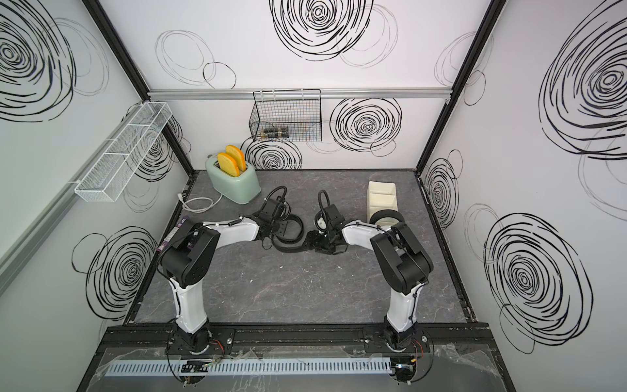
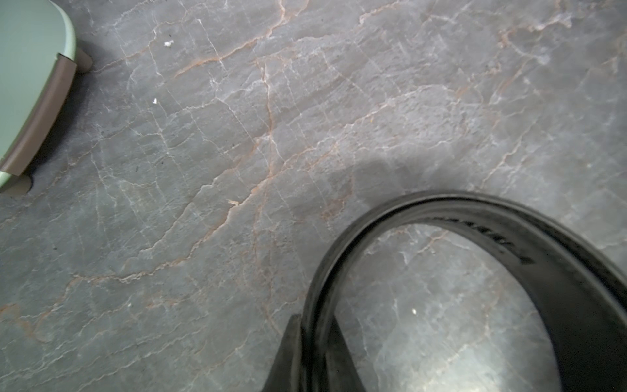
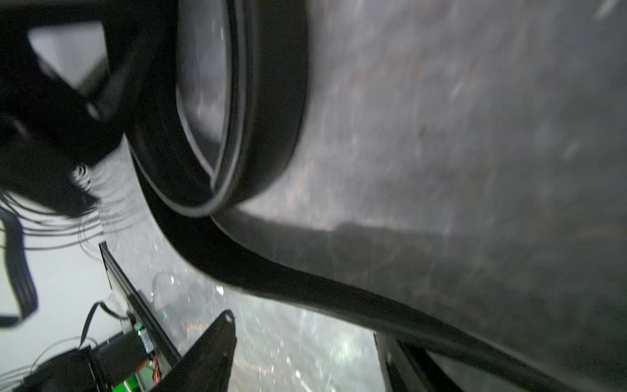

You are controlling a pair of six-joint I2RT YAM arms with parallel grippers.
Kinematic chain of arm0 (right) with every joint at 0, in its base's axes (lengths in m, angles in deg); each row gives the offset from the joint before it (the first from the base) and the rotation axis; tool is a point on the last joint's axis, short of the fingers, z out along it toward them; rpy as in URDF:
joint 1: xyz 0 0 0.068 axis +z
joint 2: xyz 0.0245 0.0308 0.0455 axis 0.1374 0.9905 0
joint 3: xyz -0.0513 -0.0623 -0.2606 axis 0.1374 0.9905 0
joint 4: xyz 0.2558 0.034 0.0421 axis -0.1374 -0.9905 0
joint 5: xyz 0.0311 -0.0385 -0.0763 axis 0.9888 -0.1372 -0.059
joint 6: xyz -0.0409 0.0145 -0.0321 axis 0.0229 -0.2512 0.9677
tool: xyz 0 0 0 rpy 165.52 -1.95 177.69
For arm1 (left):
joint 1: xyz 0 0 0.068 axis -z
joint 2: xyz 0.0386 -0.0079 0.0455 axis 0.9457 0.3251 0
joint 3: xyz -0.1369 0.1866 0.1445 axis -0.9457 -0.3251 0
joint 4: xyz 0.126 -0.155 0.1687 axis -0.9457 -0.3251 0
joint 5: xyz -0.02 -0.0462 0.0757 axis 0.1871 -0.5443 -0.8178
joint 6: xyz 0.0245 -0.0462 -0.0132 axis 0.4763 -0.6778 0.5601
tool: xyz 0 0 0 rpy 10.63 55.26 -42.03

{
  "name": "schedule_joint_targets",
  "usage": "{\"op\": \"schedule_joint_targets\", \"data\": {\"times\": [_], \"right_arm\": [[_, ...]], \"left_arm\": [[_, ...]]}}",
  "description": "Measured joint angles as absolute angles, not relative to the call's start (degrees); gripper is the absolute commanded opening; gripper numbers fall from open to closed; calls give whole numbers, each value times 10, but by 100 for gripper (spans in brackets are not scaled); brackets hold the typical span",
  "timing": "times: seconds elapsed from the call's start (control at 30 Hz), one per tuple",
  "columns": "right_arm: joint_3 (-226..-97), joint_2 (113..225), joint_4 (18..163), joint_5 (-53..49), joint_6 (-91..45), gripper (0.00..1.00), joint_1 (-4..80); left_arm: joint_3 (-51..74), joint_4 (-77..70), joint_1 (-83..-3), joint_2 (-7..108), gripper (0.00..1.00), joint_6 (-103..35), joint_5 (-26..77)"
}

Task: Place the belts into the storage roll
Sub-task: Roll the belt at the center of the board.

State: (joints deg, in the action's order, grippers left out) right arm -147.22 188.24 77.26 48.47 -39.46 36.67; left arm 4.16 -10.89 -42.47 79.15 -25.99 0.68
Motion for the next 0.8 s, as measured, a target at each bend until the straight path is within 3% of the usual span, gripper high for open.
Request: {"op": "schedule_joint_targets", "data": {"times": [0.3,0.43,0.63,0.8], "right_arm": [[-1662,2014,753,494,-369,72,304],[-1649,2011,774,523,-381,78,314],[-1603,1986,787,544,-381,79,328],[-1592,1960,732,491,-360,79,328]], "left_arm": [[42,-110,-425,792,0,-260,7],[43,-111,-424,792,0,-260,7],[47,-116,-417,796,0,-259,-5],[47,-115,-411,797,0,-259,-14]]}}
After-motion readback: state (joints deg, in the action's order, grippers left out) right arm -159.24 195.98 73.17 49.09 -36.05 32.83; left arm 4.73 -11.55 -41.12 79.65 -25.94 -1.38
